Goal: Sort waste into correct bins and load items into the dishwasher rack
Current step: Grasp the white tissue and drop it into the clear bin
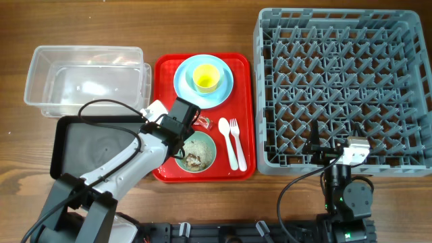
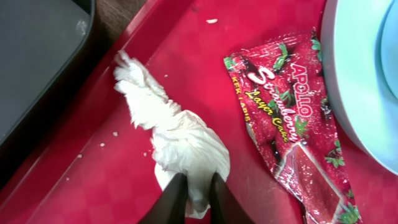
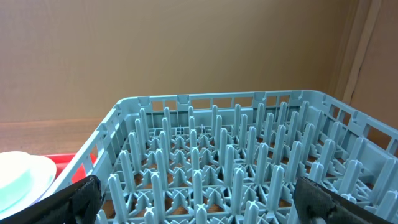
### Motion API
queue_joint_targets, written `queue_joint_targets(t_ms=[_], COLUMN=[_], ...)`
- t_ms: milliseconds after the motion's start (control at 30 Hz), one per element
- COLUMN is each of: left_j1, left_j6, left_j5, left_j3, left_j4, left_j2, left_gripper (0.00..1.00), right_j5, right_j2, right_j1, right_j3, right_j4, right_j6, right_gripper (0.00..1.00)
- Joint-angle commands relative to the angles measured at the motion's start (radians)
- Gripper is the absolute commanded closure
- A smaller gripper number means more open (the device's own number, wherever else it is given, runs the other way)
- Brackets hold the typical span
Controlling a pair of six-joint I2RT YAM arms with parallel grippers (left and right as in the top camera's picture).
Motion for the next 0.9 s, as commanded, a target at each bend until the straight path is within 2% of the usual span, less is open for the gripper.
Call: queue_joint_targets(t_ms=[0,100,333,467,600,733,867], left_j1=[-0.003,-0.003,0.020,0.072,0.162,0.279,0.386], left_j6=[-0.003,0.005,0.061,0.061,0.061,0.074,0.175], left_j5=[-0.006,-0.010,-0.034,-0.032,-0.110,-0.164,-0.122], left_j3=[0.008,0.017,0.087,0.095,0.095,0.094,0.093], left_j4=[0.007,0.006,0.004,0.003,0.003,0.035,0.119], left_j2=[0.004,-0.026,-0.220,-0.371,-0.489,-0.494,-0.403], left_gripper=[0.95,0.96,0.96,0.96,0.96,0.95,0.91], right_j5=[0.017,0.017,0.017,0.017,0.017,0.017,0.017], right_j2=[-0.005,-0.005,-0.005,-0.005,-0.005,-0.005,-0.005], right_j1=[0.004,0.004,0.004,0.004,0.004,0.004,0.004], right_j3=[-0.001,-0.001,-0.001,-0.001,-0.001,-0.001,-0.001], right_j4=[0.006,0.006,0.006,0.005,0.006,0.006,0.006], right_j6=[0.012,0.011,0.012,0.012,0.012,0.012,0.012], right_gripper=[0.00,0.00,0.00,0.00,0.00,0.00,0.00])
